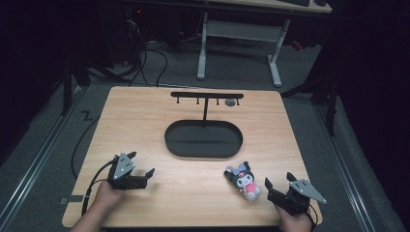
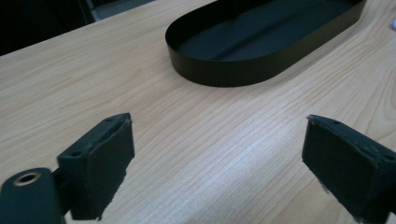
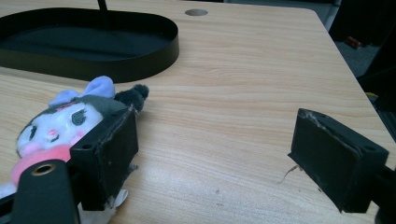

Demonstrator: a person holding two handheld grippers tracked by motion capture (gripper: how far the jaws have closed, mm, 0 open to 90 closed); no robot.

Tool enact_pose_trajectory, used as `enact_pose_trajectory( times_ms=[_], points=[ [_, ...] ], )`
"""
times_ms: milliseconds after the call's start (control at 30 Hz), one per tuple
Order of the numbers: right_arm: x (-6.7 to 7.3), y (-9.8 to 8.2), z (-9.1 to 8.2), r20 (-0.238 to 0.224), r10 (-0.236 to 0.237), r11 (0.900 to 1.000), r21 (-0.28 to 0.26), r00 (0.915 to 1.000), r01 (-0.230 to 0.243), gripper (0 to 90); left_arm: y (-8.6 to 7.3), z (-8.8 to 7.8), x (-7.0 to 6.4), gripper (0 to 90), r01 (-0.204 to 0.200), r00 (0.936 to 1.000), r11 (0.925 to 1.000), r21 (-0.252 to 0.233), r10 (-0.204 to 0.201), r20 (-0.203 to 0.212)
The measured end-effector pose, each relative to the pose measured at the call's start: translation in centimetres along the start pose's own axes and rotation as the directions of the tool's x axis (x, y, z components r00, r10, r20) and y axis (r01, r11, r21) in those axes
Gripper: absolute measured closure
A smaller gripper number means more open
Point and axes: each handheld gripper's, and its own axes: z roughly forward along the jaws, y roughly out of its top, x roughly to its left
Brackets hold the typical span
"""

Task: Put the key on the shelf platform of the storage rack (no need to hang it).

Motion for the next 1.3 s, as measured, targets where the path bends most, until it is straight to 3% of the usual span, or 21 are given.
enact_pose_trajectory(
  times_ms=[200,433,733,933,967,1033,1133,1300],
  points=[
    [0.1,-0.1,0.0,0.002,-0.002,1.000,0.002,1.0000,0.002,15.0,0.0,-0.1,0.3,15.2,0.021,0.9998,0.9998,0.004,-0.021,0.003],
    [0.1,-0.1,0.2,-0.002,-0.006,1.000,0.014,1.0000,0.006,15.3,0.1,-0.2,0.1,14.2,0.010,0.9998,0.9999,-0.008,-0.010,0.019],
    [0.1,0.2,-0.1,-0.006,-0.017,1.000,0.007,0.9998,0.017,19.3,0.2,0.0,0.0,0.5,0.000,1.0000,1.0000,0.004,0.000,0.008],
    [-0.1,0.6,-0.4,0.006,-0.005,1.000,0.003,1.0000,0.005,22.5,0.2,0.0,-0.2,1.6,-0.021,0.9997,0.9998,-0.001,0.021,-0.007],
    [0.0,0.8,-0.6,0.022,-0.018,1.000,0.001,0.9996,0.018,23.8,0.2,0.0,-0.3,7.2,-0.022,0.9997,0.9998,-0.002,0.022,-0.010],
    [0.1,1.1,-0.8,0.021,-0.027,0.999,0.020,0.9994,0.026,26.0,0.1,0.0,-0.1,10.4,-0.007,1.0000,1.0000,-0.003,0.007,0.005],
    [0.2,1.5,-0.7,-0.004,-0.023,0.997,0.072,0.9997,0.023,19.2,0.2,0.0,0.0,13.9,0.003,1.0000,1.0000,0.006,-0.003,-0.004],
    [0.8,1.5,-0.2,0.013,-0.048,0.992,0.121,0.9988,0.046,16.6,0.2,-0.2,0.3,15.4,0.015,0.9998,0.9997,0.018,-0.015,-0.014]
  ],
)
